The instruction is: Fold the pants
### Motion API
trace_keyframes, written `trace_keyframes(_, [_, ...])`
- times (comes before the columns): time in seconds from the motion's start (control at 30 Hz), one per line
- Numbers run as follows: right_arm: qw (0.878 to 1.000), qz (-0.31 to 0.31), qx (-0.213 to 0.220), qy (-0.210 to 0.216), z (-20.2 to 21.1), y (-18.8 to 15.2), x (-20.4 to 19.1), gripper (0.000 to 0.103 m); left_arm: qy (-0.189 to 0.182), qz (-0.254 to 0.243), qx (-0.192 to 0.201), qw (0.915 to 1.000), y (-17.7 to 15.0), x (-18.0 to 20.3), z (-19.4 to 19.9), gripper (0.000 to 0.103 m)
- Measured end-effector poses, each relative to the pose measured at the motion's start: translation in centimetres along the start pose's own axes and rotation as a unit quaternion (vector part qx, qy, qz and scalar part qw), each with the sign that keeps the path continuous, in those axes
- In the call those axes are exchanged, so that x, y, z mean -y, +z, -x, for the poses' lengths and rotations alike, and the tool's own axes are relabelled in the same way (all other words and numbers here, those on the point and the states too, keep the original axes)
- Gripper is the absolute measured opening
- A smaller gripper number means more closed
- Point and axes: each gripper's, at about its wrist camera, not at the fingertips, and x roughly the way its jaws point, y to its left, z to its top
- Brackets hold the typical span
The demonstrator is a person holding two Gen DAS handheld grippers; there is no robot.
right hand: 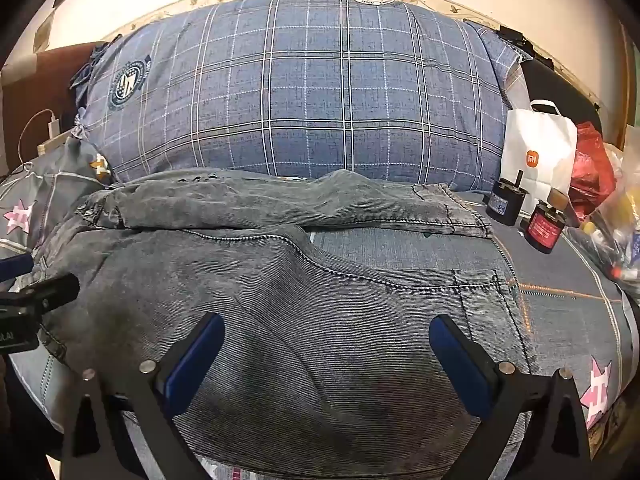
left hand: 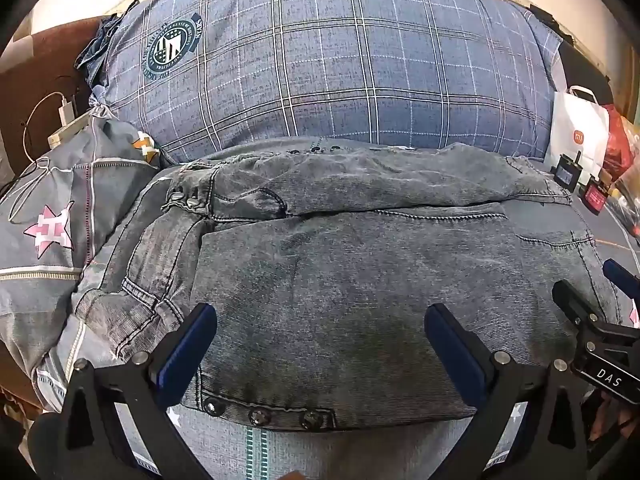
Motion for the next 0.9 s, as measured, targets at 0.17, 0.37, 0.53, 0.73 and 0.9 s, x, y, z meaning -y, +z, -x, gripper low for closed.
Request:
trace_keyframes(0.17, [1.000,-0.001,0.000,0.001,-0.12,0.12,-0.04,0.103,0.000,0.002,-0.002,1.0000,-0.20,-0.08,0.01,0.103])
trace_keyframes(0.37, [1.000,-0.002,-0.004,0.000,0.08,0.13,0.02,0.103,0.000,0.004,-0.005,1.0000,-0.29,-0.27,-0.06,0.103])
trace_keyframes(0.53, [1.000,-0.001,-0.004,-0.002,-0.14,0.07,0.14,0.103,0.001,0.005,-0.006,1.0000,-0.27,-0.32,-0.06,0.103])
trace_keyframes(0.73, [1.000,0.000,-0.004,-0.003,-0.06,-0.02,-0.02,0.103,0.001,0.005,-0.009,0.9999,-0.51,-0.37,-0.11,0.103])
trace_keyframes(0.9, [1.000,-0.005,-0.002,-0.001,0.04,-0.02,0.14,0.103,0.001,0.005,-0.009,1.0000,-0.55,-0.34,0.00,0.103])
